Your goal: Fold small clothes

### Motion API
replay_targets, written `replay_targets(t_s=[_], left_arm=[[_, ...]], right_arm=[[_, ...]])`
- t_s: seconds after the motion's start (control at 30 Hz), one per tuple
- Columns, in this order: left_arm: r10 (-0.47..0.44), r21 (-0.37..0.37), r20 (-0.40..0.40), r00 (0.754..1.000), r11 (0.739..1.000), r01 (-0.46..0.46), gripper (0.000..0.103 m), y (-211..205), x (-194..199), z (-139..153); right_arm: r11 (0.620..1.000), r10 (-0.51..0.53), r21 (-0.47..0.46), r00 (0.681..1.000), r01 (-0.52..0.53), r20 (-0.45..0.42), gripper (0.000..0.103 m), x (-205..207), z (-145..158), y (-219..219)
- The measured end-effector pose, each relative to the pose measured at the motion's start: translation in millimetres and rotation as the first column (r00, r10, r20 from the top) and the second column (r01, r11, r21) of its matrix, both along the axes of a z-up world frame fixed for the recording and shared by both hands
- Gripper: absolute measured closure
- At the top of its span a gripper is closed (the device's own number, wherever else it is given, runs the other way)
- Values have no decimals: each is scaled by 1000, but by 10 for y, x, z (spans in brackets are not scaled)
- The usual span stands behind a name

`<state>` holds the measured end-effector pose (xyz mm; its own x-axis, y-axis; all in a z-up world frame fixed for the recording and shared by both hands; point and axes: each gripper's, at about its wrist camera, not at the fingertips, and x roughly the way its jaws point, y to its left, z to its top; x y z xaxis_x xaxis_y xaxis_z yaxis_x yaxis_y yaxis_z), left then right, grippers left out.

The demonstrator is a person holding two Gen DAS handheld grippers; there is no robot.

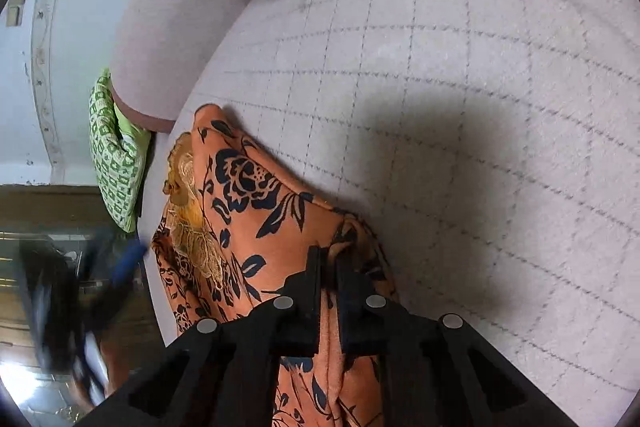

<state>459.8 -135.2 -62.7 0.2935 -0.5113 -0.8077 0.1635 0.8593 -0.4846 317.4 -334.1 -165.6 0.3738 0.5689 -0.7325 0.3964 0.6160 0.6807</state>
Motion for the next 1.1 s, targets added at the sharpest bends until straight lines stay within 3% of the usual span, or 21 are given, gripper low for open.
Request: replay_targets(t_s=[0.07, 0.17, 0.27, 0.3, 0.37, 0.47, 0.53, 0.6, 0.7, 0.8, 0.87, 0.93, 0.97, 1.03, 1.07, 1.1], left_arm=[[0, 33, 11, 1000, 999, 0, 44, -182, 233, -126], [6, 63, -76, 997, 998, -1, 44, -423, 549, -467], [2, 159, -143, 990, 987, 21, 47, -583, 731, -780], [-5, 178, -114, 993, 984, 26, 61, -601, 726, -783], [-32, 137, -85, 996, 990, 43, 89, -586, 691, -699], [-17, -8, -75, 997, 1000, 17, 93, -455, 708, -497], [9, -115, -106, 994, 993, -21, 93, -379, 809, -388], [47, -167, -114, 992, 984, -65, 93, -358, 912, -336], [131, -114, -115, 985, 983, -144, 93, -412, 1061, -455], [172, -19, -127, 977, 984, -176, 93, -438, 1104, -671], [146, -47, -146, 978, 987, -154, 93, -412, 1033, -676], [91, -53, -117, 989, 994, -98, 92, -375, 919, -578], [68, -32, -101, 993, 997, -72, 86, -358, 876, -519], [50, 16, -68, 996, 999, -49, 62, -317, 775, -430], [54, 46, -57, 997, 998, -51, 45, -306, 736, -409], [57, 57, -52, 997, 997, -54, 42, -346, 717, -387]], right_arm=[[1000, -12, 14, 1000, 12, 3, 98, 14, 19, -51], [1000, -21, 19, 1000, 22, -16, 98, 11, -30, -92], [999, -42, 32, 999, 43, -30, 98, -3, -82, -127], [998, -46, 39, 998, 47, -31, 98, -16, -92, -132], [999, -34, 30, 999, 34, -26, 98, -41, -87, -126], [999, -40, 21, 999, 40, -9, 98, -51, -60, -169], [996, -72, 49, 997, 71, 17, 98, -58, -15, -235], [994, -100, 58, 994, 97, 52, 98, -74, 61, -299], [992, -121, 29, 991, 120, 62, 98, -80, 90, -383], [986, -163, 13, 987, 163, -5, 98, -99, -109, -469], [988, -147, 38, 989, 148, -31, 98, -79, -205, -459], [990, -138, 23, 990, 138, -12, 98, -83, -125, -447], [992, -125, 17, 992, 125, -3, 96, -79, -70, -431], [994, -111, 5, 994, 111, -8, 95, -55, -29, -401], [994, -109, 9, 994, 109, -22, 94, -45, -39, -388], [994, -106, 24, 994, 107, -32, 93, -47, -67, -386]])
